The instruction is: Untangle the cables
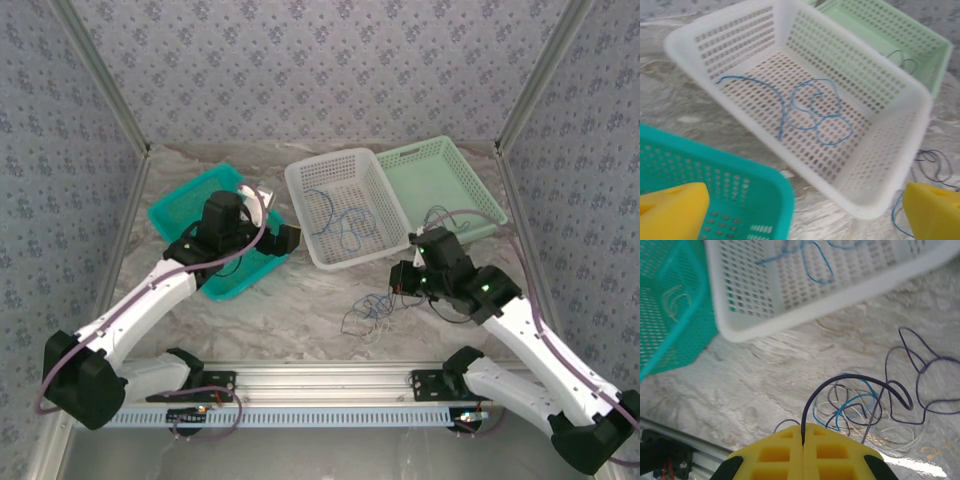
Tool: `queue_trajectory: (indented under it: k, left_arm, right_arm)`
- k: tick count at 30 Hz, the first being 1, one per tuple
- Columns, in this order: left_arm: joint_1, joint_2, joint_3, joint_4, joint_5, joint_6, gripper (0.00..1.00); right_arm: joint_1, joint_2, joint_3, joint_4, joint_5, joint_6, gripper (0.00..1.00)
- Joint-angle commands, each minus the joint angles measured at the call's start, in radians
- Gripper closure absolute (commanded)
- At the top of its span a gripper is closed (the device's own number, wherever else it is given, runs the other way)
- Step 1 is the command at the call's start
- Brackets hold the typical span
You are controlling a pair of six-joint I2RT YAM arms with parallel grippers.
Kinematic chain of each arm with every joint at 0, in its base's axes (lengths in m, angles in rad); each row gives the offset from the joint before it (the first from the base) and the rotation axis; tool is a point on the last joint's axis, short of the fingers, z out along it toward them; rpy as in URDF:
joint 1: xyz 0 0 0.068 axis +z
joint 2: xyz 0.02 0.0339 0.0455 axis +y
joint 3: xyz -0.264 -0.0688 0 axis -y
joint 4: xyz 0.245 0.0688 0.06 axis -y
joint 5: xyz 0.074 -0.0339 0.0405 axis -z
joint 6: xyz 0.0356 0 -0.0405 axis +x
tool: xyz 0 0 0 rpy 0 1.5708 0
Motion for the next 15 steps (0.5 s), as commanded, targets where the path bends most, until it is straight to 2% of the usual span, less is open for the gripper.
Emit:
queue_trajectory:
  k: [1, 7, 15]
  left_arm:
    - [-0.056, 0.016, 0.028, 0.087, 0.110, -0.006, 0.01]
    - [-0.183, 0.063, 0.022, 0.256, 0.232, -0.029, 0.01]
    - [-0.334, 0.177, 0.076, 0.380, 0.274, -0.041, 0.01]
  right_arm:
    - [0.007, -0.003, 0.094, -0.074, -0.003, -0.072, 1.00]
    - [0.007, 0.042, 0.252, -0.087, 0.019, -0.143, 1.00]
    - [0.006, 0.086, 0.380, -0.078, 0.028, -0.170, 1.00]
